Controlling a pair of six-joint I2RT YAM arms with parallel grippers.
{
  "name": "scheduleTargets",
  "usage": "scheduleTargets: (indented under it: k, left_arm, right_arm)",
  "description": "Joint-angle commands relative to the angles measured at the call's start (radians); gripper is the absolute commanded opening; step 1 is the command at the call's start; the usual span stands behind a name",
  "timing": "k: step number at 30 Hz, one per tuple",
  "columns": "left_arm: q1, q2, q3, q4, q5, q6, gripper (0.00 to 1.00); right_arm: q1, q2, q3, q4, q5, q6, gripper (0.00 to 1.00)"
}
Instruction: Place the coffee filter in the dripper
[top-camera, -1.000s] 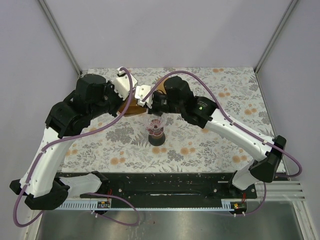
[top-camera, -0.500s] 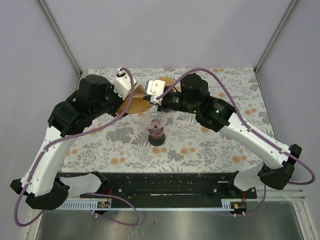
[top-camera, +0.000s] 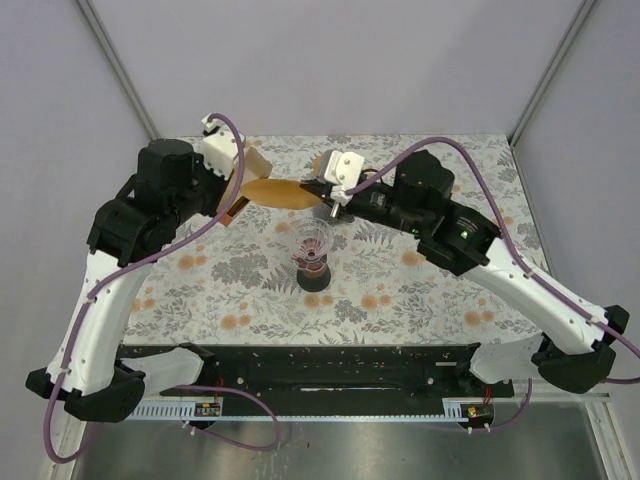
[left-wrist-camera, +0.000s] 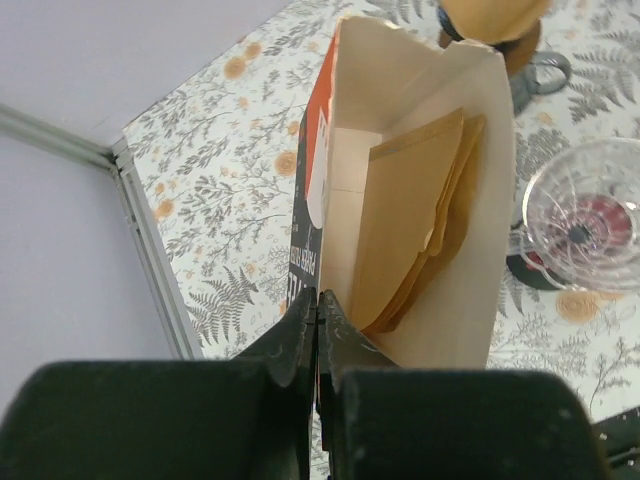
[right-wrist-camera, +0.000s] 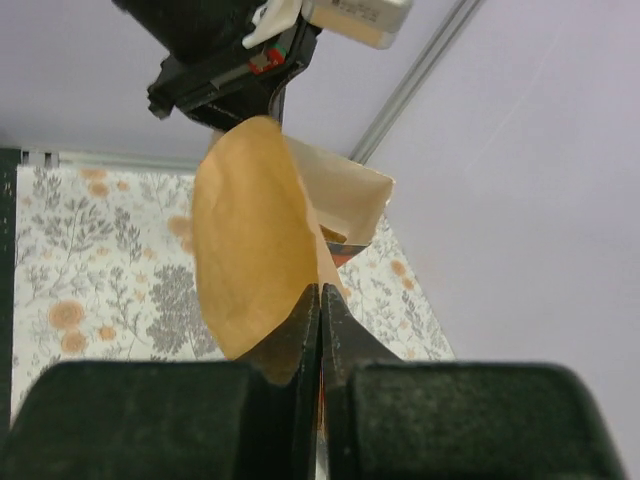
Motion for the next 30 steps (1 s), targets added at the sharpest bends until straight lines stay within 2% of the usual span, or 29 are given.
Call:
scheduleTargets:
  k: [1, 8, 15, 22, 30]
  left_arm:
    - [0.088, 0.003, 0.033, 0.113, 0.045, -0.074, 0.00]
    - [0.312, 0.035, -0.085, 0.255, 0.211, -0.161, 0.00]
    - [0.425, 0.161, -0.258, 0.442, 0.310, -0.283, 0.00]
    - [0.462, 0.343, -0.404, 0.631, 0.311, -0.356, 0.00]
    - [0.464, 0.374, -0.528, 0.795, 0.327, -0.361, 0.00]
  right_arm:
    - [-0.009, -0.077, -0.020, 0.137, 0.060, 0.103, 0.00]
    - [-0.014, -0.070, -0.033, 0.095, 0.173, 0.206, 0.00]
    - [-0.043, -0.065, -0.065, 0.067, 0.195, 0.276, 0.00]
    - [-0.125, -0.071, -0.103, 0.058, 0.115, 0.345, 0.00]
    - [-0.175, -0.076, -0.142, 0.027, 0.077, 0.375, 0.00]
